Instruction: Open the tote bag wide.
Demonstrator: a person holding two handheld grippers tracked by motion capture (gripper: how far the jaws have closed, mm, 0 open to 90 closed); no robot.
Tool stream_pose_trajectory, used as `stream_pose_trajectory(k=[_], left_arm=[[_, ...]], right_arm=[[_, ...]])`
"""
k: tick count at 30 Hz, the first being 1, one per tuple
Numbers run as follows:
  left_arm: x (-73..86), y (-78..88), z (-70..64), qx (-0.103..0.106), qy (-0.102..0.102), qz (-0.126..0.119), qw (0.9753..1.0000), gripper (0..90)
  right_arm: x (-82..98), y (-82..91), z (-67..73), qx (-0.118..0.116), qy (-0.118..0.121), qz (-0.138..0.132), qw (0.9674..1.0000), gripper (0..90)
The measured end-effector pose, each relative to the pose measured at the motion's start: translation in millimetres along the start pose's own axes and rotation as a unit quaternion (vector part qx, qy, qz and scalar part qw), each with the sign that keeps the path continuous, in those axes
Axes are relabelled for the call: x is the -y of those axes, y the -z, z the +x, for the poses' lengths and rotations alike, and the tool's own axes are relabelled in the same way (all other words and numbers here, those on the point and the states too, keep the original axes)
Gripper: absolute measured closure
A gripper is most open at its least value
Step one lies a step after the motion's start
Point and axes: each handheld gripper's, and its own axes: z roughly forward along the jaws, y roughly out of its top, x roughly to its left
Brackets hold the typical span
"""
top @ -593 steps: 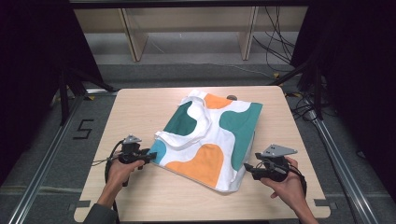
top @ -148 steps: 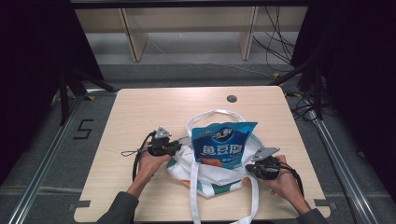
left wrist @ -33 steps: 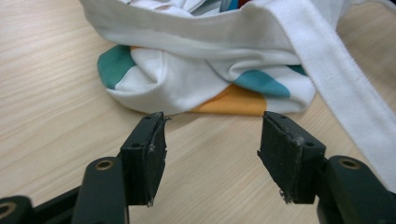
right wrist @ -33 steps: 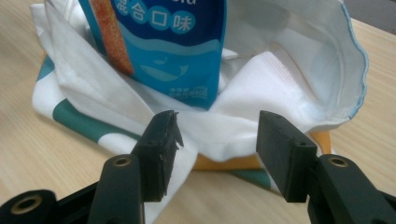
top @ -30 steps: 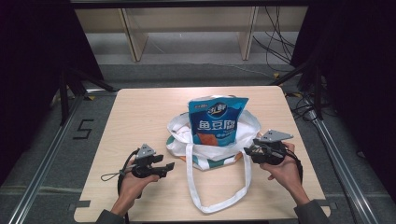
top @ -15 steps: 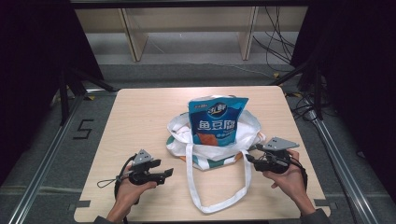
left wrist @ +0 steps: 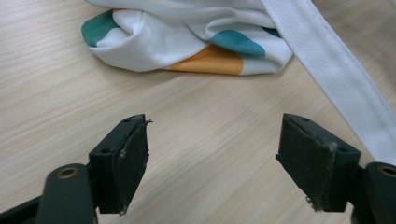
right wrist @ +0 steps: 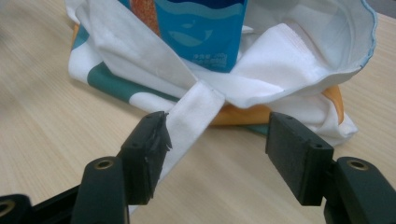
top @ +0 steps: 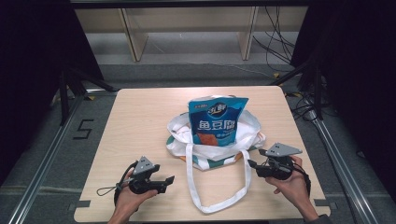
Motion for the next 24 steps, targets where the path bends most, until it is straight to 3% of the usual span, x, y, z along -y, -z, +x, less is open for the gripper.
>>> stream_pose_trajectory(k=[2,3,5,6,9,11,13,15,16,17,19,20,21,23,24], left_arm=[[2.3,5.8,1.3,-0.002,-0.022,0.011,0.9997,22.0],[3.8,6.2,-1.4,-0.002,-0.006,-0.002,1.0000,21.3],[6.2,8.8,-2.6,-0.003,-0.004,-0.001,1.0000,20.4],[6.9,9.6,-3.5,-0.002,-0.008,-0.003,1.0000,20.5],[9.8,11.4,-7.3,-0.001,-0.015,-0.002,0.9999,20.7],[11.0,13.5,-8.2,0.000,-0.030,0.014,0.9994,20.6],[12.6,12.1,-11.7,0.003,-0.023,0.002,0.9997,20.5],[13.6,13.0,-15.0,0.003,-0.018,0.006,0.9998,20.6],[14.5,14.3,-14.6,-0.003,-0.030,0.013,0.9994,20.7],[15.3,13.4,-17.0,0.001,-0.017,0.007,0.9998,20.6],[16.6,15.9,-17.2,-0.002,-0.026,0.017,0.9995,20.6],[17.6,15.3,-19.5,-0.003,-0.020,0.005,0.9998,20.8],[17.8,18.3,-18.9,-0.003,-0.029,0.020,0.9994,21.3],[19.6,17.9,-22.7,-0.008,-0.019,0.010,0.9997,21.7],[20.7,19.3,-22.2,-0.012,-0.025,0.022,0.9994,21.8]], right_arm=[[1.8,1.9,2.3,0.001,0.004,0.000,1.0000,38.7],[2.9,3.4,3.7,0.001,0.005,-0.002,1.0000,38.6],[5.9,6.6,8.1,0.001,-0.001,-0.003,1.0000,38.1],[7.3,8.6,7.6,0.002,0.008,-0.003,1.0000,38.0],[14.7,12.9,10.8,-0.004,0.000,0.000,1.0000,37.0],[19.8,15.1,12.4,-0.005,-0.008,0.006,0.9999,36.2],[25.8,17.5,14.5,-0.012,-0.017,0.019,0.9996,35.8],[30.6,19.1,17.8,-0.011,-0.025,0.019,0.9994,34.5],[32.4,19.8,16.8,-0.010,-0.014,0.021,0.9996,34.3],[34.5,20.3,17.7,-0.015,-0.013,0.021,0.9996,34.1],[38.0,22.1,20.1,-0.019,-0.015,0.025,0.9994,33.4],[39.7,22.8,21.2,-0.017,-0.012,0.029,0.9993,32.9],[41.3,23.9,22.6,-0.021,-0.013,0.034,0.9991,32.2],[45.1,26.6,27.7,-0.025,-0.023,0.042,0.9986,31.4],[47.2,26.9,27.4,-0.025,-0.010,0.040,0.9988,30.7]])
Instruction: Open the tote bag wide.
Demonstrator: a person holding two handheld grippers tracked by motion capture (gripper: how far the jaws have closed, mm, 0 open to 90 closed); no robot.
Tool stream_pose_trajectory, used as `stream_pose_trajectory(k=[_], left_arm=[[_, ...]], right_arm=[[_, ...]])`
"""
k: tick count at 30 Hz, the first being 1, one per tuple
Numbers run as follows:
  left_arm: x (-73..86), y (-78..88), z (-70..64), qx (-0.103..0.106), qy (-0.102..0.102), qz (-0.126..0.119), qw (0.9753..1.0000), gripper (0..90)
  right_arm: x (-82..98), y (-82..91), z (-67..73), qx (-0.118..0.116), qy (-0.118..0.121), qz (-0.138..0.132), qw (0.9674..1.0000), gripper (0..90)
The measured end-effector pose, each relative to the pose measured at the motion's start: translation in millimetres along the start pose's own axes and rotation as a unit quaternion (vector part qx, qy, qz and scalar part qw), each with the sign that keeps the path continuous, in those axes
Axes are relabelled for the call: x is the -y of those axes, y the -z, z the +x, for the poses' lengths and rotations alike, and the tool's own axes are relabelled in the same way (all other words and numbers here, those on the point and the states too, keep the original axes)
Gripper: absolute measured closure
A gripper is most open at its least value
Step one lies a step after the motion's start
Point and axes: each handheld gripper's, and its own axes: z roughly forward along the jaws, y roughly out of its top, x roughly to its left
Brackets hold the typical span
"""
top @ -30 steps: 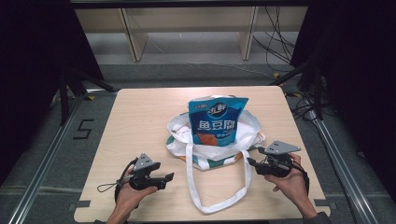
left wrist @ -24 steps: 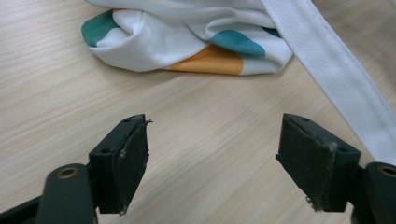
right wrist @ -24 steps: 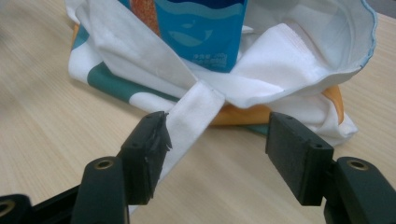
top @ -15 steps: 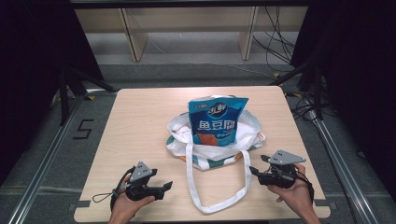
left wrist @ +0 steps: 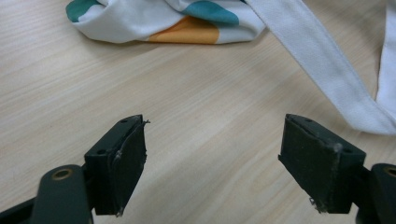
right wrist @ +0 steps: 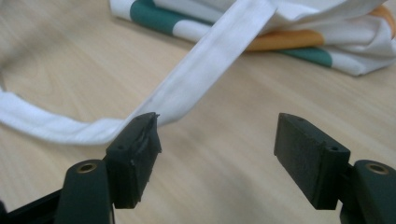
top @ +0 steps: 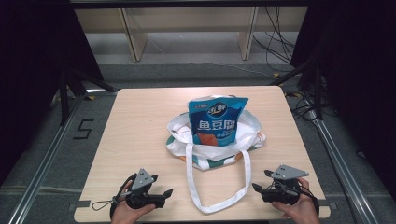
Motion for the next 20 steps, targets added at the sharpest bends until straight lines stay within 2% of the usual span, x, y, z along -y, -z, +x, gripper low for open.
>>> stream_pose_trajectory(k=[2,5,6,7,8,10,11,12,15,16,18,20], left_arm=[[2.0,0.9,-2.4,0.003,0.002,0.005,1.0000,21.8],[3.8,0.7,-9.5,0.003,0.009,-0.002,1.0000,21.5],[4.4,1.6,-9.8,0.003,-0.001,0.005,1.0000,20.7],[4.4,1.6,-9.8,0.003,-0.001,0.005,1.0000,20.6],[5.2,0.3,-12.1,0.009,0.005,-0.005,0.9999,20.6],[5.3,2.1,-11.4,0.005,-0.007,0.011,0.9999,17.7],[5.7,1.0,-11.9,0.008,-0.003,0.009,0.9999,17.1],[5.6,0.3,-12.2,0.008,-0.003,0.008,0.9999,17.1],[5.1,-0.5,-11.0,0.014,-0.023,0.018,0.9995,15.7],[5.6,-1.7,-13.3,0.015,-0.007,0.017,0.9997,15.7],[5.2,-1.7,-12.6,0.017,-0.023,0.020,0.9994,15.7],[5.2,-2.0,-12.2,0.017,-0.029,0.023,0.9992,15.7]], right_arm=[[4.8,2.0,3.4,-0.001,-0.005,0.009,0.9999,29.0],[11.1,2.9,7.4,-0.006,-0.009,0.022,0.9997,28.7],[14.1,3.0,8.9,-0.003,-0.001,0.028,0.9996,28.6],[14.1,3.0,8.9,-0.003,-0.001,0.028,0.9996,28.6],[15.0,3.1,7.8,-0.004,0.013,0.029,0.9995,28.4],[17.2,3.1,12.0,-0.006,0.003,0.037,0.9993,28.2],[17.4,2.8,10.2,-0.003,0.016,0.034,0.9993,27.8],[17.4,2.8,10.2,-0.003,0.016,0.034,0.9993,27.8],[17.5,1.7,11.0,-0.005,0.016,0.036,0.9992,27.8],[17.4,2.1,11.5,-0.005,0.016,0.041,0.9990,27.8],[17.3,1.8,10.9,-0.007,0.020,0.040,0.9990,27.8],[17.2,1.3,10.7,-0.010,0.019,0.040,0.9990,27.8]])
